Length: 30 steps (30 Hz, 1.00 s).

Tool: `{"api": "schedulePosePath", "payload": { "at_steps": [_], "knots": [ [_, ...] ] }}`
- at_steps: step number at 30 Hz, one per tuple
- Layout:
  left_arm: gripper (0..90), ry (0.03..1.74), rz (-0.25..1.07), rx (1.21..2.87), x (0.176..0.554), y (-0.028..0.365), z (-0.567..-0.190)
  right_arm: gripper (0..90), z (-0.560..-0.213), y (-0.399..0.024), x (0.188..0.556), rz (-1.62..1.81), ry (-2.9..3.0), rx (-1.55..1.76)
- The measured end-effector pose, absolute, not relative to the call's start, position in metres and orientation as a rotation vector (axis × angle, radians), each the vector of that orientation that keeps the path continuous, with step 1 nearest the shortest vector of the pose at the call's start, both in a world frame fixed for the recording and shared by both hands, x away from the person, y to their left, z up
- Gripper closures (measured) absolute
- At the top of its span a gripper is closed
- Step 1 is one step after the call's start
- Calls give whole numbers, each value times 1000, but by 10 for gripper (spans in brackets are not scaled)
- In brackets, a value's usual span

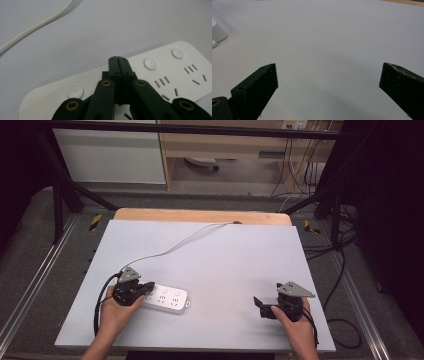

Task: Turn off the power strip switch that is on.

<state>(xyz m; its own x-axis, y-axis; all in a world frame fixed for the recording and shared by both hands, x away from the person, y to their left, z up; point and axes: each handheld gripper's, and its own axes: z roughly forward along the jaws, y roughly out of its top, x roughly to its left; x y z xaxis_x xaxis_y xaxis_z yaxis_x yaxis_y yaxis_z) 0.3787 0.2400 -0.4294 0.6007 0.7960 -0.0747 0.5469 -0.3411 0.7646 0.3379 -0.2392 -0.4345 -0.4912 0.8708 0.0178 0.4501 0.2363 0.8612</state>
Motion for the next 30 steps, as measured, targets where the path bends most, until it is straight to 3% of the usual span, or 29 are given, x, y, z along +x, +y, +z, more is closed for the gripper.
{"api": "schedulePosePath", "payload": {
  "at_steps": [30],
  "knots": [
    [900,1059,435,2059,377,236,-429,23,-434,-241,337,1184,2037,1211]
  ]
}}
